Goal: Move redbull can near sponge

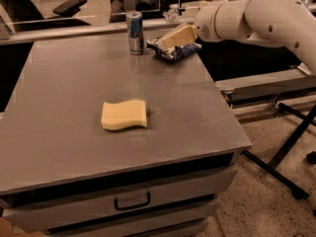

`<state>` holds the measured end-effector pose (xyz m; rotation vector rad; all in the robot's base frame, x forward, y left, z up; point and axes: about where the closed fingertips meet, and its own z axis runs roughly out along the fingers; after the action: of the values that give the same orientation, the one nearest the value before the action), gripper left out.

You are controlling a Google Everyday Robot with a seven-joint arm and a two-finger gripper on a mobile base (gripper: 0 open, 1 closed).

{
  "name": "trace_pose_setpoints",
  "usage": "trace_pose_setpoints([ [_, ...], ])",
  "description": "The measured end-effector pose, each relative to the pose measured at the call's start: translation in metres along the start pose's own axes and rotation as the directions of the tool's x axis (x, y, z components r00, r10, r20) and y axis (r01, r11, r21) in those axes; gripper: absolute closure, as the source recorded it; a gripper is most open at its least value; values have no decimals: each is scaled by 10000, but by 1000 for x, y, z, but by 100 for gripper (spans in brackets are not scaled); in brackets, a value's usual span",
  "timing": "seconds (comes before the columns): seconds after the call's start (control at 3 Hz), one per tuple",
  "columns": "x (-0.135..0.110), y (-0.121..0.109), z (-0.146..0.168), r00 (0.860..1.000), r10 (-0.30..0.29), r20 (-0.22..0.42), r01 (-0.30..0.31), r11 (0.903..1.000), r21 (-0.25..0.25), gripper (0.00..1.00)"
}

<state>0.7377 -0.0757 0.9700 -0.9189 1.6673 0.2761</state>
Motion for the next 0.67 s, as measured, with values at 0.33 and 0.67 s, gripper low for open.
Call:
trace_pose_setpoints([
  [0.33, 3, -6, 43, 9993, 99, 347, -84, 9991, -423, 0],
  [0.67, 2, -12, 83, 9989, 132, 448, -104, 9981, -601, 0],
])
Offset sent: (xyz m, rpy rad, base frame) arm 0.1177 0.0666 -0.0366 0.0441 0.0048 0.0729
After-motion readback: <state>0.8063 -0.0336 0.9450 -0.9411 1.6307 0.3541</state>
